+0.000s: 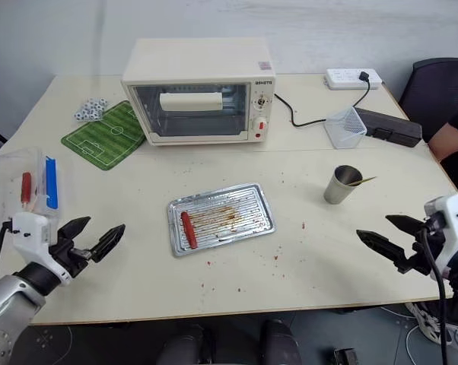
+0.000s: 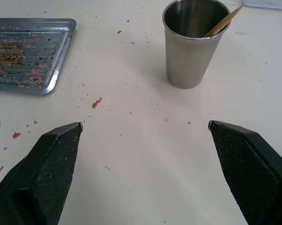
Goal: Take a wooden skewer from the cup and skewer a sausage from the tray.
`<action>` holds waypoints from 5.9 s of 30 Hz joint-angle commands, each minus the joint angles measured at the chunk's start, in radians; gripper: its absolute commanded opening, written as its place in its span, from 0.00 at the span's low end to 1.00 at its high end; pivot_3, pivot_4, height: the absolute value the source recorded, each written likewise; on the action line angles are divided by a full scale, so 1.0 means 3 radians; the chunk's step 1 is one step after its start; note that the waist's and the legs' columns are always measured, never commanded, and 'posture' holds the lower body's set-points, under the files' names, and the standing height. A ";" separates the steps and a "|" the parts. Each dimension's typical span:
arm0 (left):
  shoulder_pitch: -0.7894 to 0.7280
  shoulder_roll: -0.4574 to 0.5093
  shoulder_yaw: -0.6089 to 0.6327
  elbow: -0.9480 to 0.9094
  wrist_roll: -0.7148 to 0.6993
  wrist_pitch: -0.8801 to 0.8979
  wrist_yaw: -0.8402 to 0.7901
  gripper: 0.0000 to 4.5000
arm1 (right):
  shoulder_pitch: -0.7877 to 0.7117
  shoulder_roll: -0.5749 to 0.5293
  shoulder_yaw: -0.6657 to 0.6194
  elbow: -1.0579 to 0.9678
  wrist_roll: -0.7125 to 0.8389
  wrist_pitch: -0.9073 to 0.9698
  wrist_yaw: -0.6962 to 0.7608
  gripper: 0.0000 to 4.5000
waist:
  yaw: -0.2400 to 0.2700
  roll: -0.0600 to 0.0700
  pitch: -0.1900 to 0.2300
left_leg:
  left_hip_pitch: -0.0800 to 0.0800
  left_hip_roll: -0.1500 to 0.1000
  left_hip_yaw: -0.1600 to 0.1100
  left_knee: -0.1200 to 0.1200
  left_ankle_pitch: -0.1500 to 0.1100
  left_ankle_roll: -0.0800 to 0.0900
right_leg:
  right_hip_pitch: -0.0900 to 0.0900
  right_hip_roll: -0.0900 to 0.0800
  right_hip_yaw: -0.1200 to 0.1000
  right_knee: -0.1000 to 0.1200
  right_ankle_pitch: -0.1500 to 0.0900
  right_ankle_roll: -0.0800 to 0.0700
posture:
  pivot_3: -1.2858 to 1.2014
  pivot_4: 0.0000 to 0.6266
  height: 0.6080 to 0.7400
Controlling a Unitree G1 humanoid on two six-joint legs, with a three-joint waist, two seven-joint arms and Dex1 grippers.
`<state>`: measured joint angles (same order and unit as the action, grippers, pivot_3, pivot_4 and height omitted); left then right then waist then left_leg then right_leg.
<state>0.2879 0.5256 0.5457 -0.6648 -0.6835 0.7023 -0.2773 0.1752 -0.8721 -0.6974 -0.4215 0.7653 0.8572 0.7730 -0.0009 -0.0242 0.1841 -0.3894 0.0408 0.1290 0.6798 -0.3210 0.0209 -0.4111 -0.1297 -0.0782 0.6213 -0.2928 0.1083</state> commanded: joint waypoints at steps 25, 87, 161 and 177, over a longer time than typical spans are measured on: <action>-0.0809 0.0360 -0.0523 0.0086 -0.0291 -0.0013 -0.0709 1.00 | -0.0866 0.0864 0.0182 0.0059 0.0082 -0.0059 -0.1215 1.00 | 0.0003 0.0005 0.0001 | -0.0002 0.0000 -0.0006 0.0000 0.0000 -0.0006 | 0.0002 0.0001 -0.0006 0.0000 -0.0001 -0.0002 | 0.52 0.24 1.00; -0.2431 0.0093 -0.1659 0.0636 -0.0139 -0.0211 -0.1417 1.00 | -0.3570 0.0029 0.0870 0.1273 0.2621 0.1550 -0.1856 0.01 | -0.0023 0.0024 0.0011 | 0.0000 0.0028 0.0022 0.0002 0.0001 -0.0010 | -0.0009 0.0051 0.0010 -0.0002 0.0001 0.0002 | 0.52 0.24 1.00; -0.2639 -0.0526 -0.1701 0.0570 0.0163 -0.0590 -0.0832 0.00 | -0.3696 0.1221 0.1090 0.1679 0.4023 0.1243 -0.3154 0.00 | -0.0003 0.0024 0.0011 | -0.0049 0.0023 0.0016 0.0014 0.0004 -0.0001 | -0.0037 0.0050 0.0003 0.0001 0.0011 0.0018 | 0.52 0.24 1.00; -0.1921 0.0499 -0.0565 0.0101 -0.0225 -0.0039 -0.0851 0.00 | -0.4014 0.0428 0.2077 0.1277 0.2237 0.1128 -0.2143 0.81 | -0.0033 0.0024 0.0011 | -0.0057 0.0026 0.0028 0.0009 0.0005 -0.0001 | -0.0060 0.0050 0.0013 0.0006 0.0010 0.0017 | 0.52 0.24 1.00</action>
<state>-0.3064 0.6479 0.2947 -0.5688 -0.7044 0.6687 -0.5255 -1.0119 -0.7284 -0.1229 0.0442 1.5588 1.2286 0.0569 -0.0108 -0.0170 0.1873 -0.4064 0.0488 0.1373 0.6824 -0.3196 0.0206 -0.4289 -0.1149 -0.0744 0.6230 -0.2900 0.1132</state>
